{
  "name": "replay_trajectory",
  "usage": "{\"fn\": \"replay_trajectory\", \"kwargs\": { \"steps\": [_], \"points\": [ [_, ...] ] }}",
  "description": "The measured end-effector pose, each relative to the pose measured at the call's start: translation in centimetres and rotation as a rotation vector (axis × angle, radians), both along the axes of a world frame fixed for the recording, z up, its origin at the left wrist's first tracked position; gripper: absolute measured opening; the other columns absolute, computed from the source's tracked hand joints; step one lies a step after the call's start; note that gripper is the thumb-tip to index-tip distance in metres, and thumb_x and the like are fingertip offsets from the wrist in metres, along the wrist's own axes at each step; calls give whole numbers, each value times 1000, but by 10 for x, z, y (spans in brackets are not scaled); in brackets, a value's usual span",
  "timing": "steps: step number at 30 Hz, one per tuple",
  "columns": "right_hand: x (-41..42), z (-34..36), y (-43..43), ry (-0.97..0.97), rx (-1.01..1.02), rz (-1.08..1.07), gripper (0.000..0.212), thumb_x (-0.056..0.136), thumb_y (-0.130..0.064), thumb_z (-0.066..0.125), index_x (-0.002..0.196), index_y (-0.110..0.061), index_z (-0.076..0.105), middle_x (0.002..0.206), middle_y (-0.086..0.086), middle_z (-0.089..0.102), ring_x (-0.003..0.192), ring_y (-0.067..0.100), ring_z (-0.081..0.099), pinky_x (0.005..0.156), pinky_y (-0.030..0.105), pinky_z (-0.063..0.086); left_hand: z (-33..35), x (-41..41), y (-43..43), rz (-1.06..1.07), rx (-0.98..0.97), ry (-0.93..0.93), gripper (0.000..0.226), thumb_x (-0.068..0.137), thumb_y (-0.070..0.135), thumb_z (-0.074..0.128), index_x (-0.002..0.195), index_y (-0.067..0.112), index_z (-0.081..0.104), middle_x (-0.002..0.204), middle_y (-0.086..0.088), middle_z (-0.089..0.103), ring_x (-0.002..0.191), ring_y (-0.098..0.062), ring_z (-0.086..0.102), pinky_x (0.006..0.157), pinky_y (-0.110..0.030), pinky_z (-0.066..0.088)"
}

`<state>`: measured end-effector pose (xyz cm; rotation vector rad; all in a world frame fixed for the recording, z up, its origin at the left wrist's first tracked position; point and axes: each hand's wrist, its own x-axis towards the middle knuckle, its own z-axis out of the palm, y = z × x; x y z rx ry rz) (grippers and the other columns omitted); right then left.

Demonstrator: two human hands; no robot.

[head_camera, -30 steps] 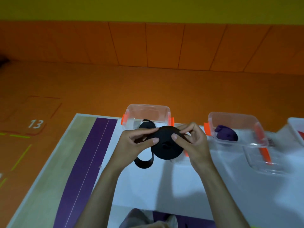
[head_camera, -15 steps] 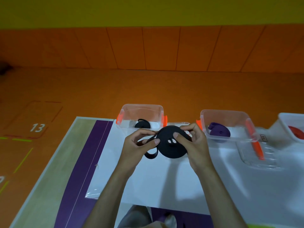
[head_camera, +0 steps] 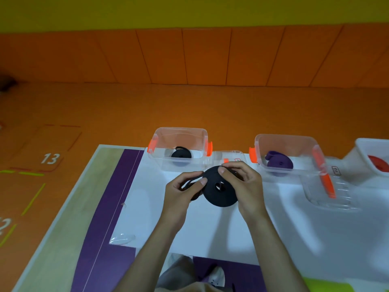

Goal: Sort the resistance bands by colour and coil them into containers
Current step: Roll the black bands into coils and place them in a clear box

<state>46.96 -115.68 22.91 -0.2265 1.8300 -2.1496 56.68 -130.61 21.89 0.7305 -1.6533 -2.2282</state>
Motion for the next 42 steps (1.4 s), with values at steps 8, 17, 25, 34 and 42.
{"fn": "replay_trajectory", "kwargs": {
  "steps": [8, 17, 25, 34, 42],
  "points": [
    [3, -17, -14, -65, 76, 183, 20, 91, -33, 82, 91, -20, 66, 102, 6, 78, 100, 23, 74, 82, 34, 56, -12, 9, -21, 85, 32, -6, 26, 82, 12, 87, 106, 20, 82, 113, -7, 80, 106, -30, 77, 86, -39, 64],
    [-3, -36, -52, -207, -8, 161, 25, 86, -22, 88, 109, -29, 79, 103, 8, 82, 95, 25, 79, 78, 31, 62, -24, 7, -44, 289, -67, -41, 32, 83, 10, 90, 103, 16, 67, 112, -3, 75, 103, -22, 76, 80, -41, 66],
    [-29, -55, -111, -274, 5, -54, 18, 85, -17, 88, 101, -24, 84, 103, 7, 83, 97, 26, 80, 74, 31, 64, -41, -5, -90, 224, 51, -30, 35, 88, 15, 86, 121, 24, 78, 111, 6, 80, 99, -24, 80, 81, -30, 64],
    [-63, -79, -192, -393, -3, -253, 11, 88, -10, 84, 88, -21, 82, 102, 5, 81, 93, 20, 77, 90, 54, 61, -63, -72, -151, 403, 320, -159, 29, 87, 12, 86, 115, 10, 76, 106, -16, 80, 99, -30, 79, 81, -36, 66],
    [-125, -128, -239, -363, 264, -140, 27, 98, -9, 74, 120, 1, 64, 88, -35, 72, 95, 10, 74, 89, 55, 62, -111, -170, -224, 325, 182, -338, 22, 87, 4, 85, 109, 6, 80, 101, -10, 80, 104, -36, 76, 91, -46, 64]
  ]
}}
